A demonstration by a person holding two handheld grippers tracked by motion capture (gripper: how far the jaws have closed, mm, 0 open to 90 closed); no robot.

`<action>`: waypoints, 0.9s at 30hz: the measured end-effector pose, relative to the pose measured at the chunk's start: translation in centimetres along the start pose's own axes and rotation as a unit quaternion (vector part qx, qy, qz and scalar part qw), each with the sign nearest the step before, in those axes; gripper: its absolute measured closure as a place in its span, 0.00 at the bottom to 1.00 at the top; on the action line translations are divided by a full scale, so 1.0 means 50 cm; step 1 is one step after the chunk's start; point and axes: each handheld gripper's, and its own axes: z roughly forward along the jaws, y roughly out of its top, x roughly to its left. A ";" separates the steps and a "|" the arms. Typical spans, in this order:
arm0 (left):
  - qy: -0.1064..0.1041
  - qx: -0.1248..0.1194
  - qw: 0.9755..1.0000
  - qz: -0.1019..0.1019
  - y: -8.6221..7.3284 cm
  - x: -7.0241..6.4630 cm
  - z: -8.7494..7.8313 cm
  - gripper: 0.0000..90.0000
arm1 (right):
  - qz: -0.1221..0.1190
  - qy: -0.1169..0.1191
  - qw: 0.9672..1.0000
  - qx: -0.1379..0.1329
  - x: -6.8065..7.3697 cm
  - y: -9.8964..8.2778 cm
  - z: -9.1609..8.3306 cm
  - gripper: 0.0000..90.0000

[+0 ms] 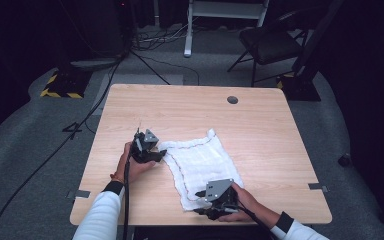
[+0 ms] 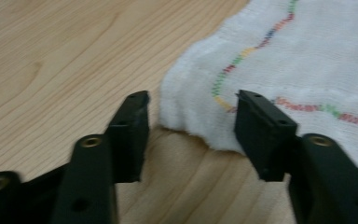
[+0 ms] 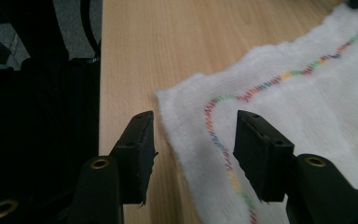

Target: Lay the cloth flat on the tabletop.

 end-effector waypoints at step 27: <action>-0.043 -0.009 0.997 0.058 0.007 -0.028 -0.075 0.96 | 0.040 -0.111 0.991 -0.062 -0.053 -0.018 -0.116 0.95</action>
